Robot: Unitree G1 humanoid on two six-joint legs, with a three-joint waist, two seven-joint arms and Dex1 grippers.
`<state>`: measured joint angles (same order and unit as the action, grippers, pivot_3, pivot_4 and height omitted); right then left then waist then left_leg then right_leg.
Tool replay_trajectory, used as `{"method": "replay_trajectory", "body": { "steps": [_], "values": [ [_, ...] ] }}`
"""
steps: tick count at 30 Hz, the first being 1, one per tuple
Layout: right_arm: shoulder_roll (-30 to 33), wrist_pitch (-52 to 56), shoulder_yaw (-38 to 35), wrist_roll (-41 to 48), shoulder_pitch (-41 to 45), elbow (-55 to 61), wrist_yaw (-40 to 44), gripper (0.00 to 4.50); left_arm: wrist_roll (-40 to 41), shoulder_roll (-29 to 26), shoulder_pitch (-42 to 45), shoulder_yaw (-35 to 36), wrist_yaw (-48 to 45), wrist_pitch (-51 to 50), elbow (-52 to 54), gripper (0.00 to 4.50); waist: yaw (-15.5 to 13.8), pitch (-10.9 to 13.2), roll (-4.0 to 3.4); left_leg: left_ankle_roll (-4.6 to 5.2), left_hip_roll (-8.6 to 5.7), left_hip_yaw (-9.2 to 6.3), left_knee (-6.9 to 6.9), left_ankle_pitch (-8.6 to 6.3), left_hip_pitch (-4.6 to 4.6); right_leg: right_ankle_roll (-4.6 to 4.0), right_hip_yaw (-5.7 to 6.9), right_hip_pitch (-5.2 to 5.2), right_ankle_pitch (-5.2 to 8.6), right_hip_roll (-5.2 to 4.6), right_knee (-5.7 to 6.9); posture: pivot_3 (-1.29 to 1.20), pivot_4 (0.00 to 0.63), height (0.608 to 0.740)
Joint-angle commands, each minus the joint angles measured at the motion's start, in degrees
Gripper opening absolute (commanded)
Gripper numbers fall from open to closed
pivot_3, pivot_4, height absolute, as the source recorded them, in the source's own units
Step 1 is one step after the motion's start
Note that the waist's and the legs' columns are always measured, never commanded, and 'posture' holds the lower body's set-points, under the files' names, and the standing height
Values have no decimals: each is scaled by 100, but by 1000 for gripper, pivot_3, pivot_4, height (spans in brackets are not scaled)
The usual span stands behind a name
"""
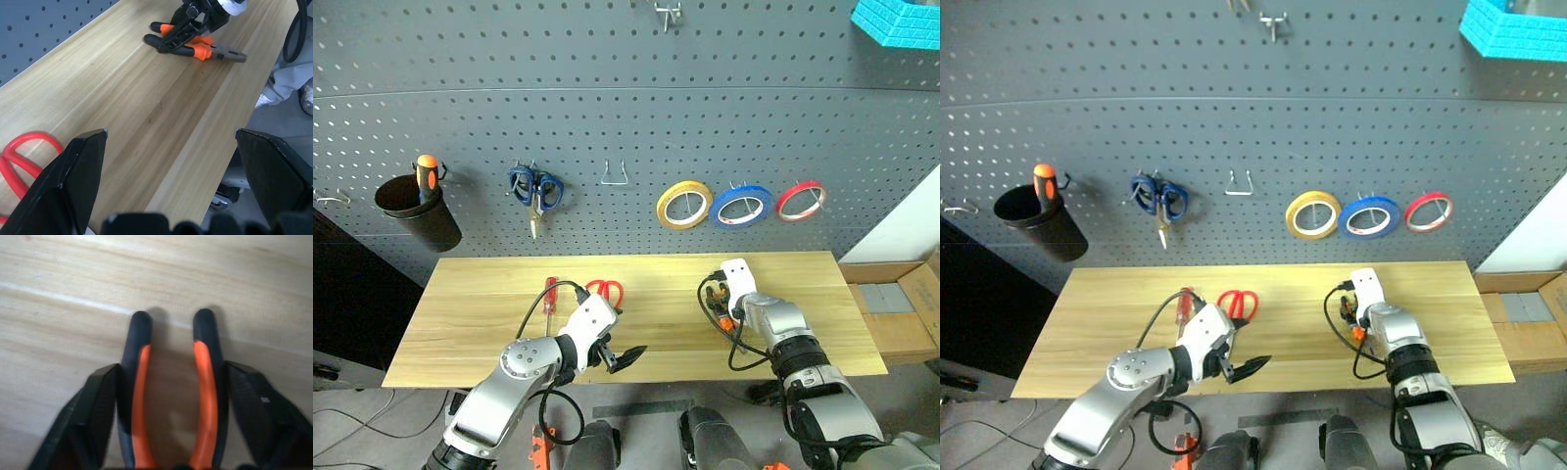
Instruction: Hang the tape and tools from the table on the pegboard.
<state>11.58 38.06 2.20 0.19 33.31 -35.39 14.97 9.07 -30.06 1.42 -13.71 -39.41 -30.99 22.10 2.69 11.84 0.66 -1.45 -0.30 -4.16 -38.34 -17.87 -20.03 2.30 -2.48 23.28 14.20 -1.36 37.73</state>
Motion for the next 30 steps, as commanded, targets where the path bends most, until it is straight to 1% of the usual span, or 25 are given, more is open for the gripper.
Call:
{"method": "replay_trajectory", "body": {
  "steps": [1, 7, 10, 12, 16, 19, 22, 26, 30],
  "values": [
    [93, -141, 53, -40, 75, 92, 117, 2693, 85, -15, 122, 128, -23, 37, 67, 4500, -3, 0, 0, 0, 1, 1, 7, 0, 0, 1, -1, 2, 1, -2, -2, 47, 209, 740],
    [56, 37, 132, 10, 11, 483, 216, 2693, 94, -4, 222, 164, -41, 38, -1, 4500, 1, 0, 0, -1, 7, 2, 28, 0, -6, 3, -2, 14, 4, -10, -14, 43, 192, 740],
    [119, -13, 325, 127, -172, 1332, 635, 2693, 197, 43, 235, 320, 19, -33, 62, 4500, -7, -1, -1, -3, 10, 0, 25, 2, -46, 4, 0, 52, 4, -16, -8, 44, 180, 740],
    [141, -45, 390, 233, -305, 1950, 863, 2693, 296, 74, 188, 436, 68, -124, 142, 4500, -14, -1, -1, -12, 7, 2, 21, 8, -91, 4, -1, 100, 4, -25, 7, 43, 173, 740],
    [7, -95, 368, 640, -531, 3327, 1174, 2693, 694, 251, -178, 807, 296, -516, 598, 4500, -20, -4, 1, -14, 8, 2, 25, 8, -94, 6, -1, 103, 5, -41, 2, 38, 155, 740],
    [-207, -41, 444, 958, -606, 4289, 1273, 2693, 1042, 416, -623, 1184, 589, -887, 1219, 4500, -29, -7, 4, -15, 5, 2, 27, 7, -94, 9, 3, 103, 6, -60, -1, 37, 136, 740],
    [-472, 11, 536, 1151, -626, 4879, 1218, 2693, 1311, 673, -851, 1570, 992, -1149, 1737, 4500, -91, -20, 14, -22, 4, 0, 27, 7, -95, 10, 6, 103, 7, -65, -3, 47, 122, 740],
    [-1026, -254, 506, 1479, -351, 5209, 1091, 2693, 1617, 1101, -743, 2083, 1623, -1439, 2188, 4500, -131, -80, 44, -42, -3, -10, 25, 18, -94, 10, 17, 97, 6, -68, 2, 71, 107, 740],
    [-1498, -1047, 338, 1553, 204, 4899, 919, 2693, 1949, 1570, -429, 2441, 2166, -1587, 2277, 4500, -188, -125, 65, -67, -15, -13, 21, 33, -92, 16, 20, 95, 0, -63, 12, 104, 91, 740]
  ]
}}
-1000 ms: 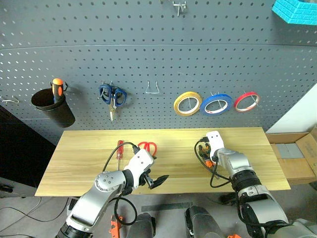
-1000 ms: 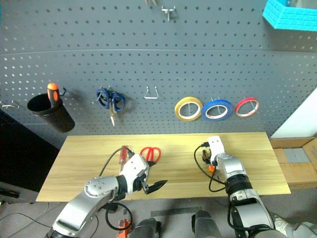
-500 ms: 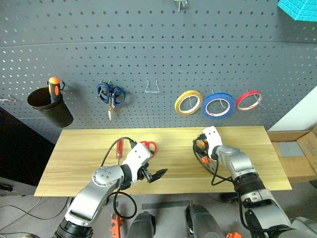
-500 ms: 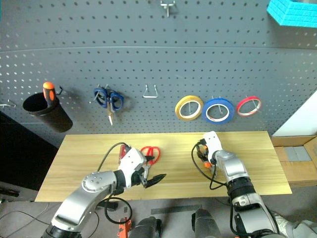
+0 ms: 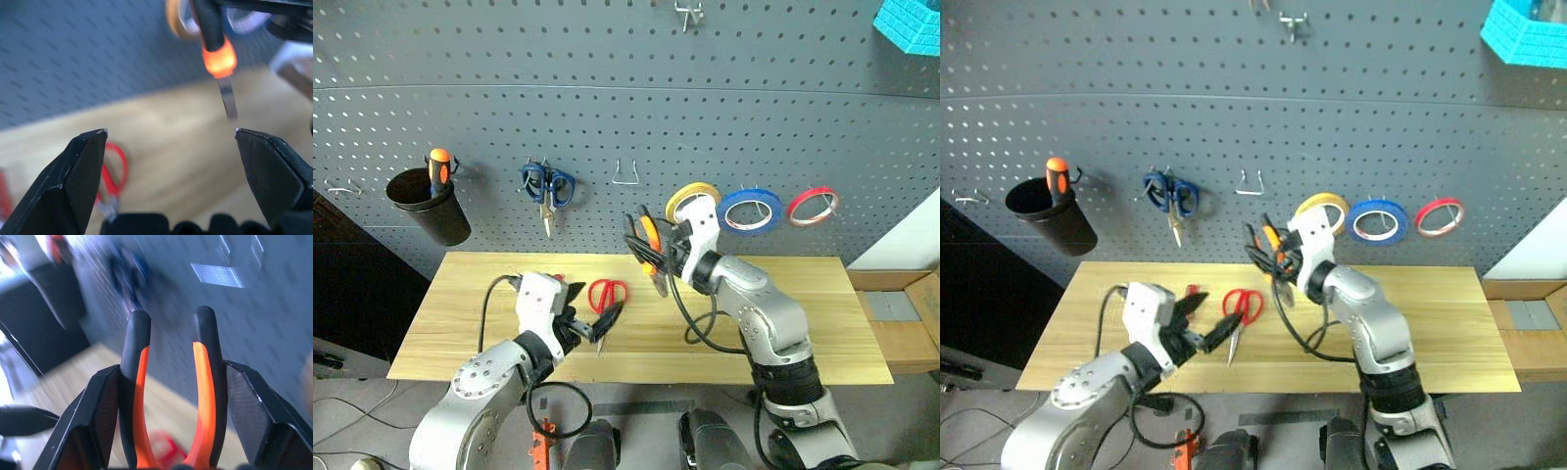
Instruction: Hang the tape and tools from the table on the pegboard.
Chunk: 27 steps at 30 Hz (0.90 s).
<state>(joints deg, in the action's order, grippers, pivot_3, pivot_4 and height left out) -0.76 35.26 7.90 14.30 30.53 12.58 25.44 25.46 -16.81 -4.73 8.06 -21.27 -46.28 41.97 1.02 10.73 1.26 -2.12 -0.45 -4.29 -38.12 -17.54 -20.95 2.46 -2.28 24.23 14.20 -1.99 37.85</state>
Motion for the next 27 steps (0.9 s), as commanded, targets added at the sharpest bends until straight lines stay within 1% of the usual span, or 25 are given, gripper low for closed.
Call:
{"method": "replay_trajectory", "body": {
  "steps": [1, 5, 9, 13, 17, 22, 27],
  "values": [
    [-343, -994, -266, 134, 622, -52, -176, 2693, 347, 301, 232, 287, 419, -54, 262, 4500, -34, -37, 11, -15, -2, 0, 0, 8, 1, 0, 0, -1, 0, 4, 3, 107, 89, 740],
    [-554, -1981, -435, -1, 1307, -827, -341, 2693, 310, 349, 461, 287, 616, 70, 111, 4500, -89, -134, 37, -34, -2, 1, 3, 19, 8, -1, -2, -2, 0, 23, 4, 125, 78, 740],
    [-694, -3305, -583, -374, 2080, -2009, -762, 2693, 271, 374, 990, 323, 796, 162, -259, 4500, -124, -153, 41, -41, -4, 3, 1, 24, 9, -11, -2, -2, -7, 30, 10, 136, 78, 740],
    [-883, -4401, -657, -558, 2579, -3083, -1079, 2693, 177, 291, 1426, 233, 790, 308, -715, 4500, -142, -183, 40, -43, 0, 5, 2, 25, 13, -23, -3, -1, -12, 58, 9, 144, 85, 740],
    [-1005, -5275, -767, -678, 3007, -4162, -1509, 2693, 134, 214, 1728, 194, 757, 439, -1060, 4500, -150, -183, 40, -44, 2, 8, 3, 25, 12, -26, -8, 4, -12, 60, 11, 155, 98, 740],
    [-1141, -6007, -764, -782, 3194, -5019, -1939, 2693, 92, 128, 1940, 133, 661, 597, -1397, 4500, -153, -179, 36, -43, 4, 8, 7, 25, 12, -28, -9, 7, -12, 60, 10, 172, 127, 740],
    [-1216, -6359, -672, -843, 3068, -5505, -2082, 2693, -14, 142, 2106, -41, 602, 806, -1710, 4500, -178, -178, 35, -43, 4, 7, 7, 25, 9, -28, -9, 8, -11, 59, 10, 180, 129, 740]
  ]
}}
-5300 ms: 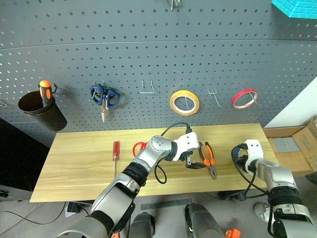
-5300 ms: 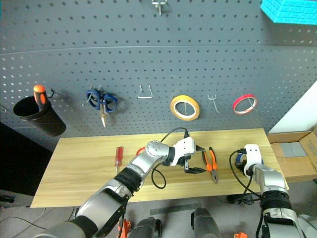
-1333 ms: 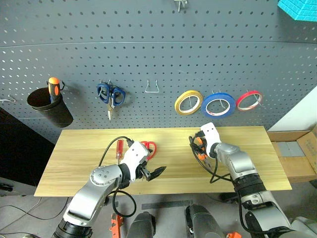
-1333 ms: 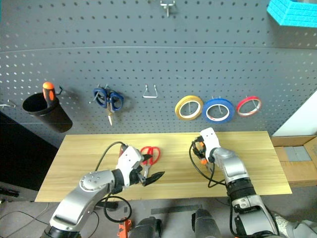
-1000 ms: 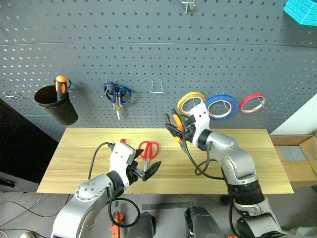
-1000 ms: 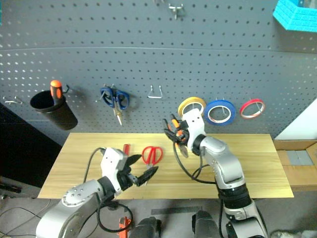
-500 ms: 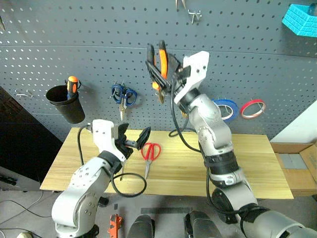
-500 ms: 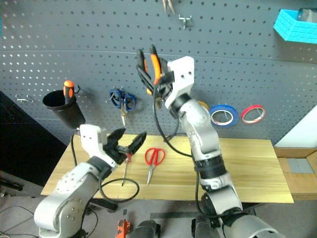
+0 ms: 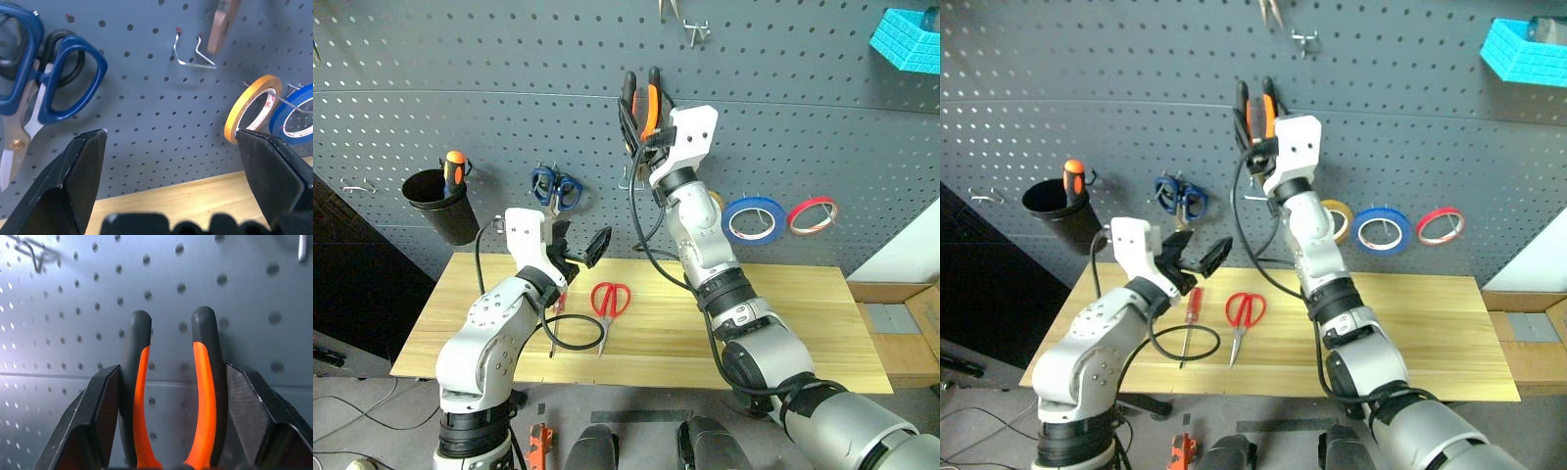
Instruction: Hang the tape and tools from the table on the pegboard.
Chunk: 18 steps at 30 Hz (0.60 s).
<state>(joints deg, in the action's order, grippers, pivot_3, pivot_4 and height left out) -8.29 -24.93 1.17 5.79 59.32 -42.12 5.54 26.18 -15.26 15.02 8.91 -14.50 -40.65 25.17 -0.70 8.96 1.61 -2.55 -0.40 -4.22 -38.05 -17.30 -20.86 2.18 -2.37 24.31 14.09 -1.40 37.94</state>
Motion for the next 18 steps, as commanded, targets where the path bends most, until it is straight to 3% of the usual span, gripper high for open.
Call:
{"method": "replay_trajectory", "body": {
  "steps": [1, 17, 18],
  "values": [
    [-487, -383, 26, -9, 121, -138, -100, 2693, -124, -21, 140, -181, -109, 300, -96, 4500, -11, 0, 0, 0, 1, -1, 0, 0, 0, 0, 1, 0, 0, 0, 1, 180, 129, 740],
    [-308, 217, 545, -204, -487, -482, 272, 2693, -146, -265, 138, -97, -295, 513, -345, 4500, -31, 1, -2, 1, 2, -2, 0, 0, 5, -1, -1, -1, 0, 1, 5, 170, 131, 740],
    [-278, 244, 560, -216, -515, -439, 301, 3043, -148, -283, 130, -101, -304, 511, -348, 4500, -28, 1, -2, 1, 3, -2, 0, 0, 7, -1, -2, -2, 0, 2, 6, 170, 131, 740]
  ]
}}
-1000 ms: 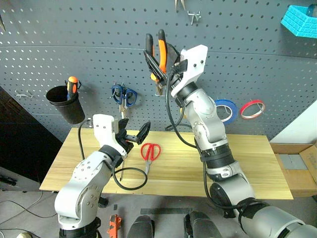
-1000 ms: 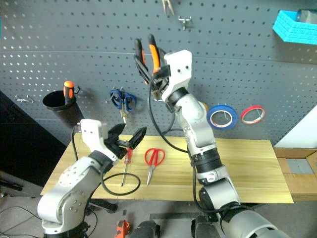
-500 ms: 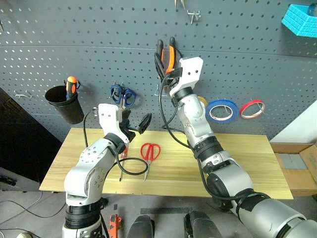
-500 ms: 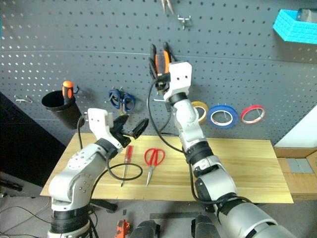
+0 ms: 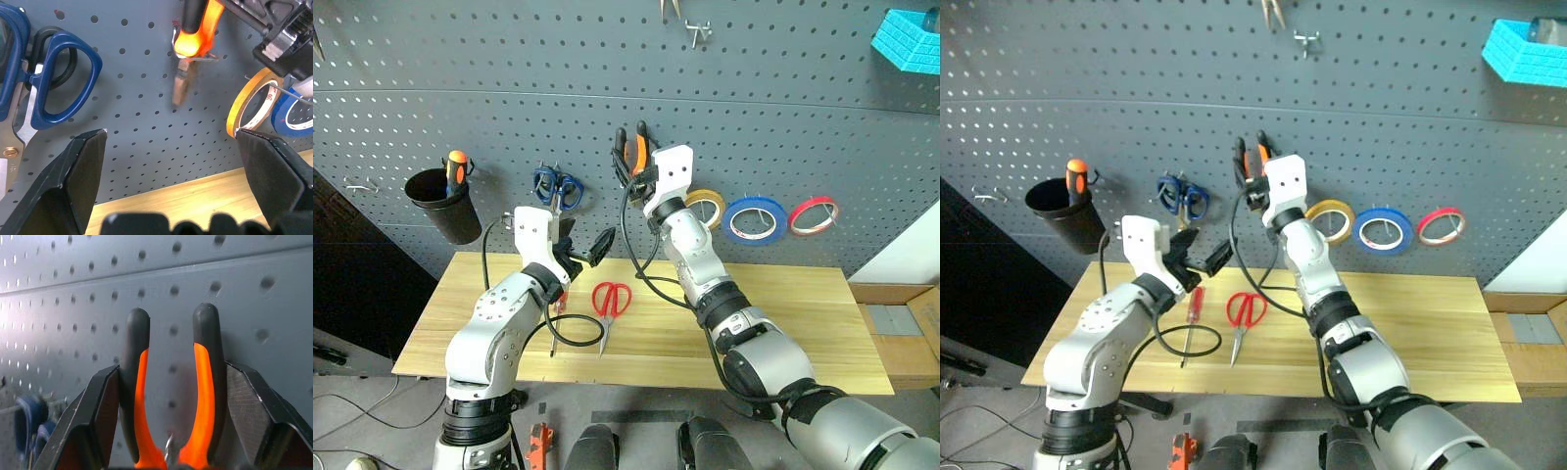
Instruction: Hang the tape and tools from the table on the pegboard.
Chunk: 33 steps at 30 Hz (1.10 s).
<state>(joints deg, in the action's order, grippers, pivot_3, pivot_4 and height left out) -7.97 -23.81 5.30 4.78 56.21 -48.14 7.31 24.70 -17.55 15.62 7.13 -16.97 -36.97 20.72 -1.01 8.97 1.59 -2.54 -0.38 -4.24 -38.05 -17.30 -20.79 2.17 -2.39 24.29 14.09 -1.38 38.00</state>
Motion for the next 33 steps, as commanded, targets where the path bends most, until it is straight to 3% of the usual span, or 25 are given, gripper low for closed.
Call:
{"method": "replay_trajectory", "body": {
  "steps": [1, 4, 5, 14, 19, 23, 28, 33],
  "values": [
    [-291, 156, 150, -124, -226, 198, 148, 3431, -2, -66, 68, 69, -60, 144, 91, 4500, 7, 0, 0, 0, 0, 0, 0, 0, 0, 0, 0, 0, 0, 0, 0, 164, 130, 740],
    [-136, 256, 165, -159, -321, 459, 274, 4396, -18, -92, 49, 34, -83, 147, 65, 4500, 7, 0, 0, 0, 0, 0, 0, 0, 0, 0, 0, 0, 0, 1, 0, 161, 130, 740],
    [-67, 305, 158, -184, -361, 572, 284, 4453, -23, -99, 30, 17, -101, 149, 57, 4500, 5, 0, 0, 0, 1, 0, 0, 0, 0, 0, 0, 0, 0, 1, 0, 161, 130, 740],
    [693, 1312, 204, 6, -1350, 2470, 1220, 4453, -57, -54, -564, -135, -221, 190, 119, 4500, 7, 1, -2, 3, 5, -3, 0, -2, -3, 0, 0, -1, 0, -3, -4, 106, 134, 740],
    [1311, 2603, 341, 772, -1984, 3927, 2480, 4453, -493, 47, -934, -409, 83, 305, -168, 4500, 6, 6, -10, 20, 6, -5, -1, -11, -3, 0, 2, -3, 0, -5, -4, 85, 137, 740],
    [2153, 3326, 714, 1253, -2628, 5062, 3727, 4453, -1041, 284, -1028, -929, 346, 473, -873, 4500, 10, 6, -19, 26, 2, -8, -2, -15, 3, 1, 7, -14, 0, -3, -9, 64, 138, 740],
    [2553, 2972, 1182, 980, -3103, 5062, 4420, 4453, -1655, 760, -889, -1133, 985, 647, -1899, 4500, 58, 6, -18, 27, -2, -8, -8, -15, 6, 1, 9, -18, 0, 0, -7, 38, 145, 740],
    [2891, 2047, 1564, 549, -3351, 4262, 5169, 4453, -1975, 1072, -589, -1325, 1123, 731, -2922, 4500, 111, 7, -17, 27, -5, -7, -12, -15, 8, 2, 8, -23, 0, 0, -6, 37, 155, 740]
  ]
}}
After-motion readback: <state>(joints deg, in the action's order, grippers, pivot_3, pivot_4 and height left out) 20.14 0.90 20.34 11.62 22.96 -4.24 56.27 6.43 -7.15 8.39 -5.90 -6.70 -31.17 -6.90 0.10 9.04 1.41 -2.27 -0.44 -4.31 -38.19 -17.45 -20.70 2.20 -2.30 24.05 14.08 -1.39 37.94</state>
